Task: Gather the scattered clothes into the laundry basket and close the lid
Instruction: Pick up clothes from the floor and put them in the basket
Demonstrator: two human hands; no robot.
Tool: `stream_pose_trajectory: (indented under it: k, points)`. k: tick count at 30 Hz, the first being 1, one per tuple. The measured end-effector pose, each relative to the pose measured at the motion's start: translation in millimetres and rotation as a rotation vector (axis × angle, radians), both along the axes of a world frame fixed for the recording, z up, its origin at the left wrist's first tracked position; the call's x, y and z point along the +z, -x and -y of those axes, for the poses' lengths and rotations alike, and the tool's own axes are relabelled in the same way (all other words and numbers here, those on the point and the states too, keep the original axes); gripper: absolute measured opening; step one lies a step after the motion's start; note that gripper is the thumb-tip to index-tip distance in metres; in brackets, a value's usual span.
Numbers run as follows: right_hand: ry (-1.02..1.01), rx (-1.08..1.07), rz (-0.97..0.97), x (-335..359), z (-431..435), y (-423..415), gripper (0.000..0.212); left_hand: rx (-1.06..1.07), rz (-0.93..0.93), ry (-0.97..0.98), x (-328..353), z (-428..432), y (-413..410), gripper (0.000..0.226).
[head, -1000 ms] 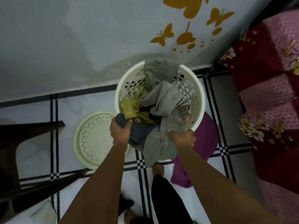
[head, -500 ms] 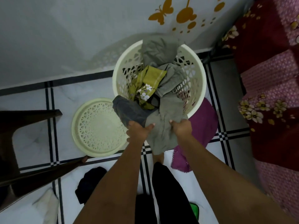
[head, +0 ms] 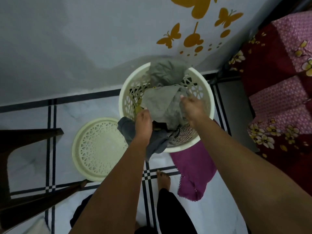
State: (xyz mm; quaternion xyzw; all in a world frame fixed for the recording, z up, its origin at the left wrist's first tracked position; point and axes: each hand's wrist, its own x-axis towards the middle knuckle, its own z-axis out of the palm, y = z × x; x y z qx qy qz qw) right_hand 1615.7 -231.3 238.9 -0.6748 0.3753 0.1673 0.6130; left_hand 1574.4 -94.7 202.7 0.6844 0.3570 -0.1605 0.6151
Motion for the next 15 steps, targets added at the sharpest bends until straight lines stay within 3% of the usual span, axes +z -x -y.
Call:
stream_pose_trajectory:
  k: [9,15]
  points:
    - [0.083,0.124,0.048,-25.0,-4.9,-96.9,0.044,-0.188,0.064,-0.101,-17.0,7.3,-70.7,0.05]
    - [0.043,-0.186,-0.012,-80.3,-17.6,-172.9,0.094,-0.231,0.118,-0.136,-48.1,1.6,-134.9,0.047]
